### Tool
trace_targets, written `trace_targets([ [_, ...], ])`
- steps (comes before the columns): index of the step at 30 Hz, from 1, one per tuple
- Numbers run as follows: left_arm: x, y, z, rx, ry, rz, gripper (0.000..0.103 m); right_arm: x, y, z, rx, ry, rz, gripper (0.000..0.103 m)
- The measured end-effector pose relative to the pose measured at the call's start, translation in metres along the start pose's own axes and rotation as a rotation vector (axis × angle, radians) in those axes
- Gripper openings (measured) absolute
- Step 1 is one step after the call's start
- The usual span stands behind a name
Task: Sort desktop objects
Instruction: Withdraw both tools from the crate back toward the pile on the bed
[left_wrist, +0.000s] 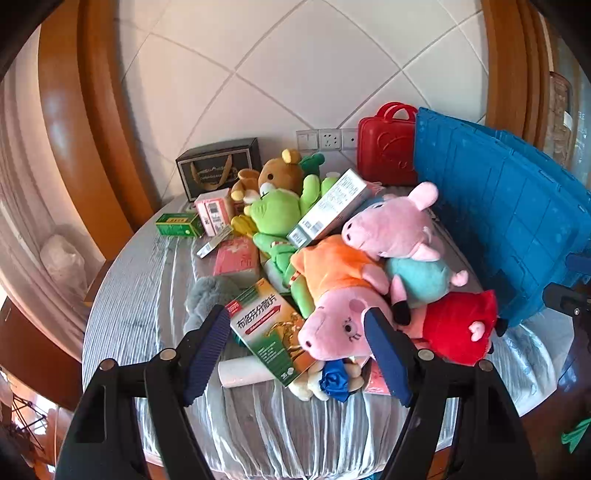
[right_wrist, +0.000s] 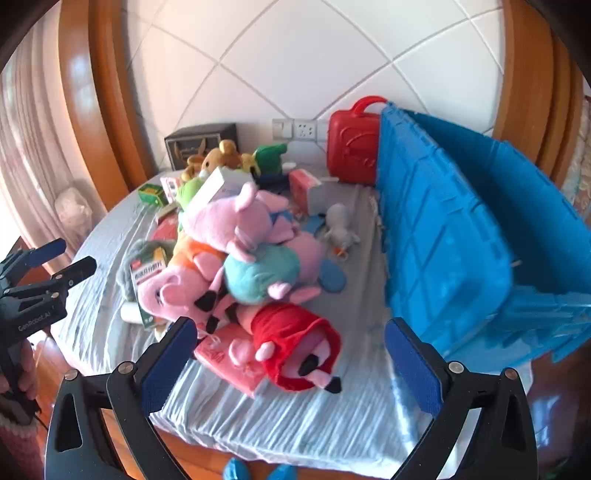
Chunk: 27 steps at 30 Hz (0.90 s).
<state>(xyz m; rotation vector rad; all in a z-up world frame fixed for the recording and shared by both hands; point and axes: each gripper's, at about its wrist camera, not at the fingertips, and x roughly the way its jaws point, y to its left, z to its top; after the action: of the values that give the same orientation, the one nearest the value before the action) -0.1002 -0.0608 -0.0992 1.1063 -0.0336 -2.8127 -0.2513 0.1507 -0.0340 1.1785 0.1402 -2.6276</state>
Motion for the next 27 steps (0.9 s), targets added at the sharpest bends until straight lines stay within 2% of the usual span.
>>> trace_targets([
  [6, 0.033, 0.011, -0.022, -0.094, 0.112, 0.014, 0.075, 0.036, 0.008, -0.008, -0.054, 0.051, -0.002, 0.103],
  [13, 0.042, 0.005, -0.022, -0.122, 0.141, 0.033, 0.075, 0.059, 0.006, 0.002, -0.086, 0.063, 0.034, 0.103],
  [19, 0.055, 0.041, -0.031, -0.193, 0.195, 0.061, 0.075, 0.08, 0.01, -0.001, -0.065, 0.108, 0.083, 0.103],
  [22, 0.065, 0.06, -0.035, -0.215, 0.215, 0.059, 0.075, 0.081, 0.018, 0.006, -0.052, 0.084, 0.068, 0.103],
  [27, 0.093, 0.076, -0.035, -0.169, 0.259, 0.025, 0.075, 0.091, 0.041, 0.018, -0.021, 0.068, 0.039, 0.103],
])
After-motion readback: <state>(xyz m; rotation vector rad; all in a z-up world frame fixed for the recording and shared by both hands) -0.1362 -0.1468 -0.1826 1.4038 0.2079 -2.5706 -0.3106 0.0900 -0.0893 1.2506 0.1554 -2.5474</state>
